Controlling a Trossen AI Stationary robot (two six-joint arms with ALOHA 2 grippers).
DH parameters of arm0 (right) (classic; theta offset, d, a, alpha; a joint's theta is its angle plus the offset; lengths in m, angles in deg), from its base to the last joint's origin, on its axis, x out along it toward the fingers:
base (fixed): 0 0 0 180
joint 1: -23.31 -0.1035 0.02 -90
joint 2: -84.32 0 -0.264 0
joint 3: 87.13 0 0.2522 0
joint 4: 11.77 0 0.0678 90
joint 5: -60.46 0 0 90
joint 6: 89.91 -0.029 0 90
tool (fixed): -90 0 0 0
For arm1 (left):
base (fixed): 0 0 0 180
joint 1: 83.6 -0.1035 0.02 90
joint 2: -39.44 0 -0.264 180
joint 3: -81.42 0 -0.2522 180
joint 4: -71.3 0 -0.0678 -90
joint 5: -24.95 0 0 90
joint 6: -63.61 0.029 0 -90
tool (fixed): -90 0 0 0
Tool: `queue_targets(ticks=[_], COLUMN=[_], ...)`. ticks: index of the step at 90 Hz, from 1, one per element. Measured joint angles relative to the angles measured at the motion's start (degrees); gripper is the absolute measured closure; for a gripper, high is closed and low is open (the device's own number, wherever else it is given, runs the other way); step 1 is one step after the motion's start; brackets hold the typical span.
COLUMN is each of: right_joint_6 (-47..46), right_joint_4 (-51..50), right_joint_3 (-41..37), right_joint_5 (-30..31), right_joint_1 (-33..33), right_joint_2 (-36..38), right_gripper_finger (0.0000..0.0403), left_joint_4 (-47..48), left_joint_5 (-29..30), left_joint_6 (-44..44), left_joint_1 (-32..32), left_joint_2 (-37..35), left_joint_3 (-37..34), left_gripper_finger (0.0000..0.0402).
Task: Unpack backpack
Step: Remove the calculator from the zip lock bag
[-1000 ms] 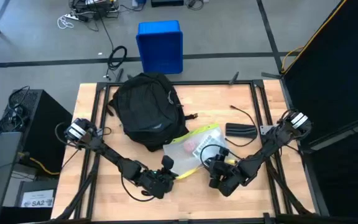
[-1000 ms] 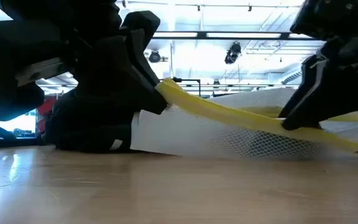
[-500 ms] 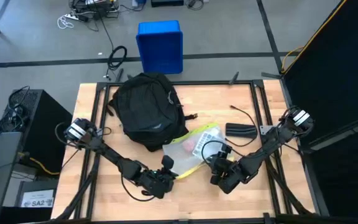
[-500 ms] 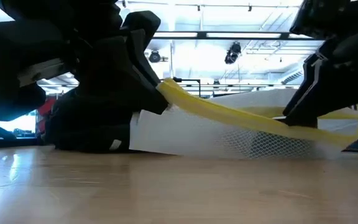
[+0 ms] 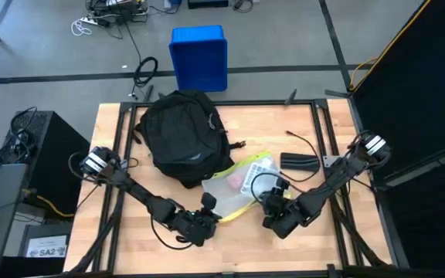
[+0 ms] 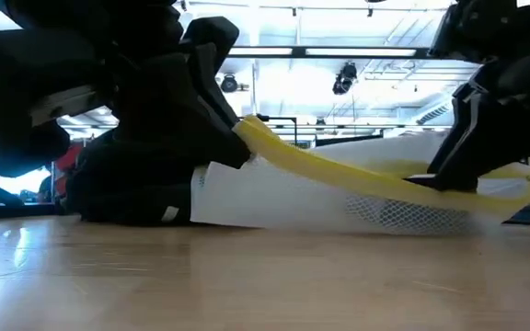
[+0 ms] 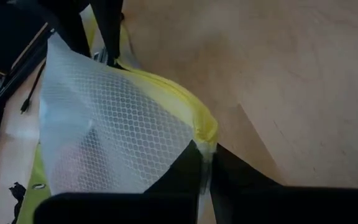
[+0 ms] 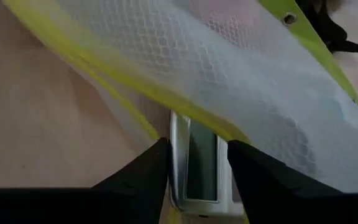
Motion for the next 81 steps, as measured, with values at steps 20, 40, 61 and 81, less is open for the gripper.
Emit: queue_targets(ticks=[20,40,61,81], right_joint_6=[0.0,2.6,7.5,7.1], right_joint_4=[0.4,2.8,9.4,8.9], right_joint_3=[0.0,0.0,0.0,0.0], right_joint_5=[1.0,-2.7,-4.3,-7.6], right_joint_1=[0.0,-0.1,-2.0,-2.4], right_joint_2=[1.5,1.3,2.0,1.9], right_gripper_finger=[0.0256,0.0261,0.0250,0.0253], left_joint_4=[0.0,0.0,0.0,0.0], left_joint_5=[-1.7,-2.1,-2.1,-2.1], left_joint_6=[0.0,0.0,0.0,0.0], left_joint_1=[-0.1,-0.3,-0.3,-0.3], left_joint_2=[0.0,0.0,0.0,0.0], left_joint_3=[0.0,0.0,0.0,0.0], left_gripper_finger=[0.0402,0.0402,0.0402,0.0402])
